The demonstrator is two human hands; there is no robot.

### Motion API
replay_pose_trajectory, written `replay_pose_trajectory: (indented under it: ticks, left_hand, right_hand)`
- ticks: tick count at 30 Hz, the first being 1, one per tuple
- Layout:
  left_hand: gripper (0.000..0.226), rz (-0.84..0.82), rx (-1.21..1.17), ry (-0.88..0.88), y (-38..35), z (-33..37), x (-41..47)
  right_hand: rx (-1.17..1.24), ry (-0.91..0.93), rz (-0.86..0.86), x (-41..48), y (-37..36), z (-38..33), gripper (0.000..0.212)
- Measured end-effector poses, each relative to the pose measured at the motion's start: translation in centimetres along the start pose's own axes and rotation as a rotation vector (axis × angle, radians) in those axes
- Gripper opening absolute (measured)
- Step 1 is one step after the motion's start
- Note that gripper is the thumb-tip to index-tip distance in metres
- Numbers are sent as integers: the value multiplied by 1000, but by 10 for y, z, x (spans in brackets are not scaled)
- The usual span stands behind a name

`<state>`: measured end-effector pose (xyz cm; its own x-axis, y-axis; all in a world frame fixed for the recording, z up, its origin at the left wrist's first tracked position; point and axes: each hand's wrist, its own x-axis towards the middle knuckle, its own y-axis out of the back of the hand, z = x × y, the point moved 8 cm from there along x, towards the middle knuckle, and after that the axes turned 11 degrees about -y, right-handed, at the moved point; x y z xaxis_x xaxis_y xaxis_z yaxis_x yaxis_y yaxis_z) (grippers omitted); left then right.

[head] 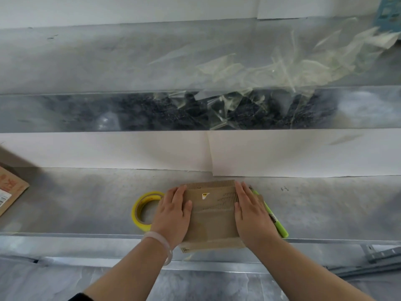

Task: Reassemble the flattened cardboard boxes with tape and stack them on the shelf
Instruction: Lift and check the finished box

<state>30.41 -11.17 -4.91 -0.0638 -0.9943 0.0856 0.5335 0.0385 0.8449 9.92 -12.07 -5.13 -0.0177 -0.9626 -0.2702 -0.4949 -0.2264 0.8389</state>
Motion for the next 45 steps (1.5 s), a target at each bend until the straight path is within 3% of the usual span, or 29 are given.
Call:
replay_pose_trajectory:
  ticks: [4, 8, 12, 16, 17, 20, 23, 26, 29, 32, 35, 37, 39, 41, 45]
  left_hand:
    - [41, -55, -9, -44, -6, -6, 9]
    - [55, -33, 203, -153, -4, 6, 9]
    - [70, -106, 286, -154, -17, 23, -1]
    - [70, -157, 399, -244, -30, 24, -4]
    - [71, -157, 401, -238, -30, 22, -2]
    - [82, -150, 390, -245, -29, 20, 3]
    - [77, -58, 112, -224, -23, 15, -1]
    - [66, 138, -167, -7, -10, 3, -13]
    - [75, 114, -263, 122, -15, -1, -19]
    - [77, 188, -367, 144, 3, 4, -23]
    - [68, 373, -432, 101, 33, 16, -35]
    - [76, 471, -511, 105, 46, 24, -42]
    - [89, 468, -592, 187, 47, 28, -45]
    - [86, 438, -675, 204, 49, 36, -46]
    - [70, 420, -719, -46, 64, 51, -47]
  right_hand:
    - [-75, 16, 23, 8, -3, 2, 62]
    - [-263, 33, 50, 7, -4, -9, 63]
    - [-230, 69, -18, 4, -11, -15, 68]
    - [-338, 87, 1, 4, -24, -14, 104]
    - [-322, 76, -5, 6, -25, -14, 102]
    - [-133, 25, -75, 11, -20, -13, 65]
    - [95, -22, -110, 11, -16, -5, 63]
    - [411, -211, -115, 8, -18, 12, 74]
    - [433, -306, -113, 5, -20, 19, 72]
    - [444, -246, -34, -7, -1, 9, 64]
    - [568, -175, 68, -30, 30, 6, 63]
    - [627, -98, 127, -44, 51, 4, 61]
    - [676, -17, 147, -53, 67, 2, 65]
    - [717, 51, 157, -57, 76, 1, 71]
    - [734, 78, 138, -53, 79, 8, 88]
